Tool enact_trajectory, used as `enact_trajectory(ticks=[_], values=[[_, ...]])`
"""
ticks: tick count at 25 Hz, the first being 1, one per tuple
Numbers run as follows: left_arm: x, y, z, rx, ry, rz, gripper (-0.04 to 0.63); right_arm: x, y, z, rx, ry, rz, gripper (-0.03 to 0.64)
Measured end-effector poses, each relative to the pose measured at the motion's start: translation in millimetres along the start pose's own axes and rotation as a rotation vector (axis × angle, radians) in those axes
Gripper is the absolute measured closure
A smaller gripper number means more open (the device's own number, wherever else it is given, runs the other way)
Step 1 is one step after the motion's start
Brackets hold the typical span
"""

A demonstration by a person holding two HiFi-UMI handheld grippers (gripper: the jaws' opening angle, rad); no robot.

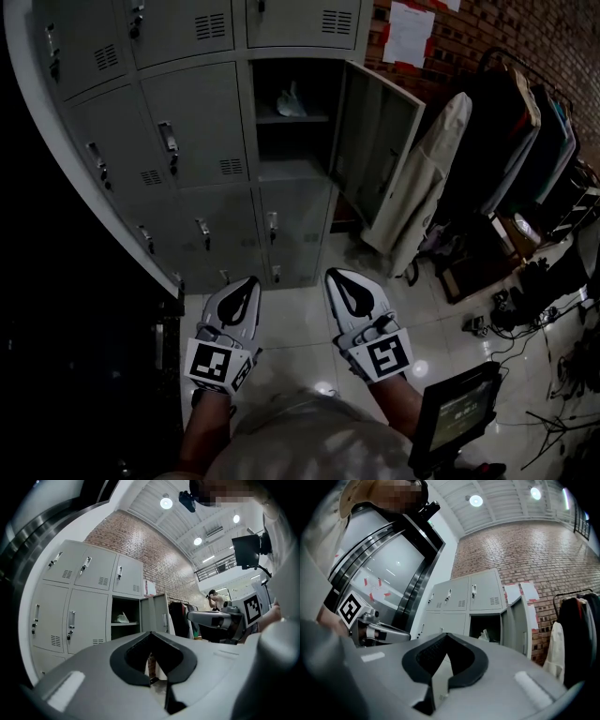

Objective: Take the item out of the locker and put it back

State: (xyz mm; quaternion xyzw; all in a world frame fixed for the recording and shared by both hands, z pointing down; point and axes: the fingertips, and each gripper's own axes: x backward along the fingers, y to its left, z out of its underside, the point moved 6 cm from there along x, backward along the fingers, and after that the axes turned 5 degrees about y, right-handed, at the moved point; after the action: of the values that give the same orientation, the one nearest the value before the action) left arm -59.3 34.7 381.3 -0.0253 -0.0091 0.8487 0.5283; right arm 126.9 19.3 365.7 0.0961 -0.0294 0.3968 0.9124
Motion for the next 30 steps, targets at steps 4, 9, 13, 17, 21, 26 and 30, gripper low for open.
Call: enact_trajectory(ticks=[4,9,13,17,21,26,30], values=[[0.3,3.8,-0.4,0.010,-0.007,0.005,0.594,-3.4,3.6,-0.6,0.014,0.011,-0.007,0.615],[0.4,10.0,0.7,0.015,-0.004,0.006,0.594,-9.2,5.3,1.6,0.026,0.030,-0.007,0.615],[0.1,9.4,0.3,0.011,-0.001,0.006,0.594,-10.7,5.0,5.3,0.022,0.051,-0.007,0.615],[0.0,9.9,0.0,0.007,-0.003,0.010,0.594,-12.7,4.9,5.8,0.015,0.049,-0.007,0.615],[0.2,9.8,1.5,0.013,0.001,0.011,0.594,-13.1,3.2,6.6,0.009,0.054,-0.005,0.615],[0.4,11.2,3.9,0.018,0.005,0.006,0.594,-14.6,3.0,9.5,0.004,0.065,-0.004,0.615],[0.0,11.4,4.5,0.016,0.006,0.007,0.594,-15.8,3.6,10.6,0.004,0.065,-0.005,0.615]])
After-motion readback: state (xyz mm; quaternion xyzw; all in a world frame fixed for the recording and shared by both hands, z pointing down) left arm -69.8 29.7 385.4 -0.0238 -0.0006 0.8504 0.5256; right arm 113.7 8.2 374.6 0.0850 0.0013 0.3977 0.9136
